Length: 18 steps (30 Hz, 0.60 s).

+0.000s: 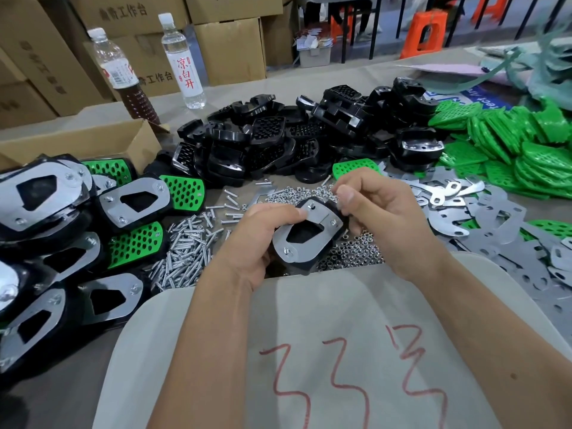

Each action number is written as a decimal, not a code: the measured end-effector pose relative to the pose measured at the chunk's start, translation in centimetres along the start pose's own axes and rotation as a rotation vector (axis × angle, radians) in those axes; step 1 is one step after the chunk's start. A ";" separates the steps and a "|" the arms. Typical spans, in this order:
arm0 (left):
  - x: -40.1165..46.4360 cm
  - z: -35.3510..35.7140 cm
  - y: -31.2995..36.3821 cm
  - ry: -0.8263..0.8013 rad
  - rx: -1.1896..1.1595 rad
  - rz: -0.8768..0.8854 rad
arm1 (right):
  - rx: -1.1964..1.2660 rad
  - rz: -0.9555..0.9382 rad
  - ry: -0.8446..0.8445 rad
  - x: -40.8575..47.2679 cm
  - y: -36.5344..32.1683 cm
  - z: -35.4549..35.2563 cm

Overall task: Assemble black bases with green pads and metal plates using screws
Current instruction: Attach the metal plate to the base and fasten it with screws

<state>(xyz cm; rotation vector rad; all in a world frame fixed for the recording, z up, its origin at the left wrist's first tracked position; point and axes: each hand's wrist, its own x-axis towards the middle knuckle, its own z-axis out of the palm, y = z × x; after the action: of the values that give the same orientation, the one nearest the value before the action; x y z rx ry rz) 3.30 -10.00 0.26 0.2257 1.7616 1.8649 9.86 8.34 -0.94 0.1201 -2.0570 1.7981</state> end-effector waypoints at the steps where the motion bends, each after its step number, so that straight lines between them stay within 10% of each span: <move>1: -0.1 0.2 0.1 0.013 0.048 0.010 | -0.092 -0.014 0.008 0.0 0.2 0.1; 7: -0.6 1.2 0.6 0.100 0.296 0.198 | -0.616 -0.202 -0.080 0.1 1.0 1.2; 18: -1.3 1.0 1.5 0.093 0.372 0.151 | -0.791 -0.288 -0.155 0.2 0.3 1.6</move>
<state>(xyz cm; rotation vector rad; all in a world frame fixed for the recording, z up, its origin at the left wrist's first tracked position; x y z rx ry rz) 4.47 -9.80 2.14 0.4284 2.2034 1.6546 9.24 6.92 -1.30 0.3100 -2.5426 0.7463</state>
